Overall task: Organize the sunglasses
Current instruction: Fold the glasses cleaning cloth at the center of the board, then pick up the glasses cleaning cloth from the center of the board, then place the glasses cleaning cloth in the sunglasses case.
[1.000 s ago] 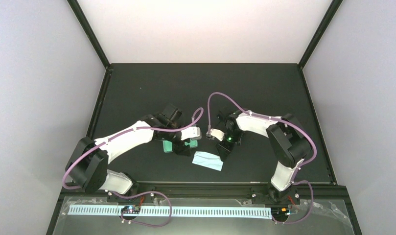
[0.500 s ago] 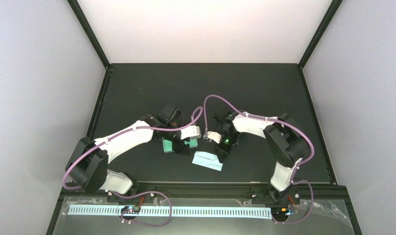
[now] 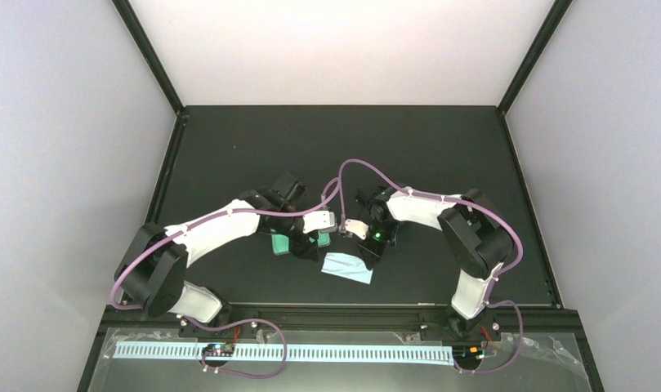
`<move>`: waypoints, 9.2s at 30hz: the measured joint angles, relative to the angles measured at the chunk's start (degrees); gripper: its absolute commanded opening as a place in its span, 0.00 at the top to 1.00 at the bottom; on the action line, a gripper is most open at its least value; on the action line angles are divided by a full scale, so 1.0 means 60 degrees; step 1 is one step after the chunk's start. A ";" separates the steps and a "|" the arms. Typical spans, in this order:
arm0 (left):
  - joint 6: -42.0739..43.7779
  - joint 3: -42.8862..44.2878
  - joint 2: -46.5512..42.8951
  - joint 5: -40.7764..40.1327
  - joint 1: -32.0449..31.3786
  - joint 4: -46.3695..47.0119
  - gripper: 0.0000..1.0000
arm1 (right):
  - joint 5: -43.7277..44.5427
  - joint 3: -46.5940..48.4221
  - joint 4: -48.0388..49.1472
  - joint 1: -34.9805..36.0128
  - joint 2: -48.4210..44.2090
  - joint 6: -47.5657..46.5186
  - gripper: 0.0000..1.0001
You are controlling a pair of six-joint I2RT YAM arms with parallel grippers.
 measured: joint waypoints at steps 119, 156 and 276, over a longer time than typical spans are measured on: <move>-0.4976 0.0157 0.2900 0.1869 0.0091 0.4430 0.99 | -0.1173 0.0503 -0.1512 -0.2324 -0.0375 -0.2364 0.99; -0.1592 0.0051 -0.0801 0.1078 0.2160 -0.0554 0.99 | -0.1534 0.4827 -0.1807 -0.0055 0.1406 -0.1144 0.99; -0.0699 -0.1253 -0.1293 -0.0780 0.2900 0.0295 0.59 | -0.0302 0.2736 0.1967 0.1067 0.0947 0.0889 0.67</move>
